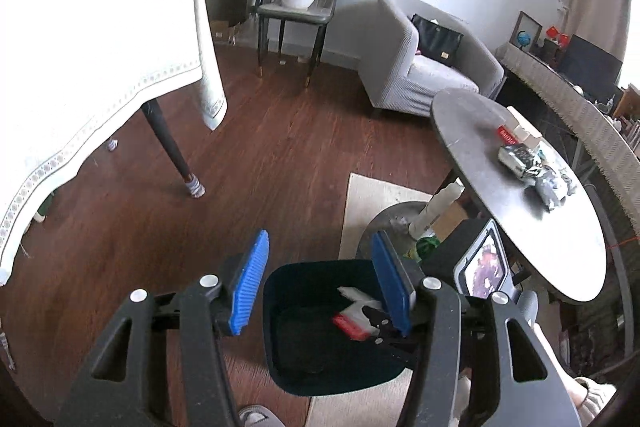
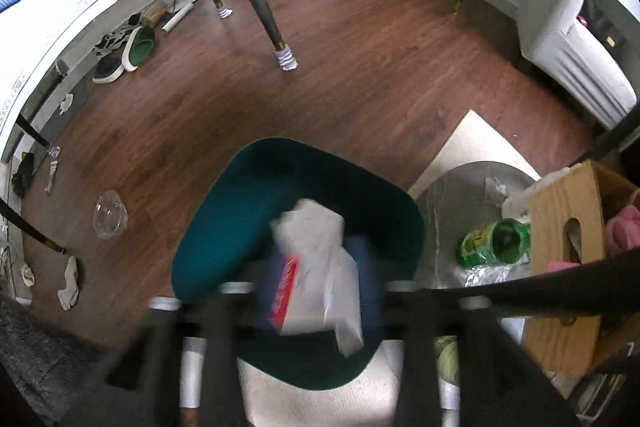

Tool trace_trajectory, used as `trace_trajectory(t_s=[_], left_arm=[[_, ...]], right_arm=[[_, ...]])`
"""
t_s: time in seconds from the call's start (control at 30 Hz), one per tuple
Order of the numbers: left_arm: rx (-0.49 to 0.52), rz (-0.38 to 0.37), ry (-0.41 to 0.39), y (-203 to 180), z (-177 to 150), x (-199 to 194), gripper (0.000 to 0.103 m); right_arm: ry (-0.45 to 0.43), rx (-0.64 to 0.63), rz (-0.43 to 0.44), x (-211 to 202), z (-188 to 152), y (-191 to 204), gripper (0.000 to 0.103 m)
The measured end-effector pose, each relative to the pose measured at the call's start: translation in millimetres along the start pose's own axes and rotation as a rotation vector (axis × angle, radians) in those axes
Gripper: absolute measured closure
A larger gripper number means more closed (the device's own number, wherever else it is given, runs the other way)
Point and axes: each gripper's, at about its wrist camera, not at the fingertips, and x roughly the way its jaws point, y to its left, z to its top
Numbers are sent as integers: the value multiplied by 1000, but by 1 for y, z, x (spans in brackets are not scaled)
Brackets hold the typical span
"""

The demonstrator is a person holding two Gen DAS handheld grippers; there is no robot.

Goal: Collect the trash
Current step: 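Return both grippers from the bin back over the table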

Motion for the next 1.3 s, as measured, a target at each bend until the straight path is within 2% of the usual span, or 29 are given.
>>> trace_trajectory(t_s=[0.27,0.57,0.77,0.9,1.1,1.2,1.3], left_arm=[[24,-8,-90,-22,12,-23,42],[79,20,-198,-53,23,-44,34],[71,31,-241,-65,30,-50,27],[57,34,-255,-70,36,-49,25],[36,11,-259,-85,44,-41,21],[34,-5,-245,-98,45,-30,18],[38,-16,-233,-112,46,-20,14]], right_arm=[[-44,-6,36,-22,-4,-4,54],[-192,-17,152,-88,2,-6,53],[-286,-13,165,-129,2,-19,48],[-338,-15,147,-150,-2,-37,43],[-408,39,86,-178,-11,-81,43],[-452,62,45,-192,-19,-107,29],[-467,91,1,-198,-27,-130,29]])
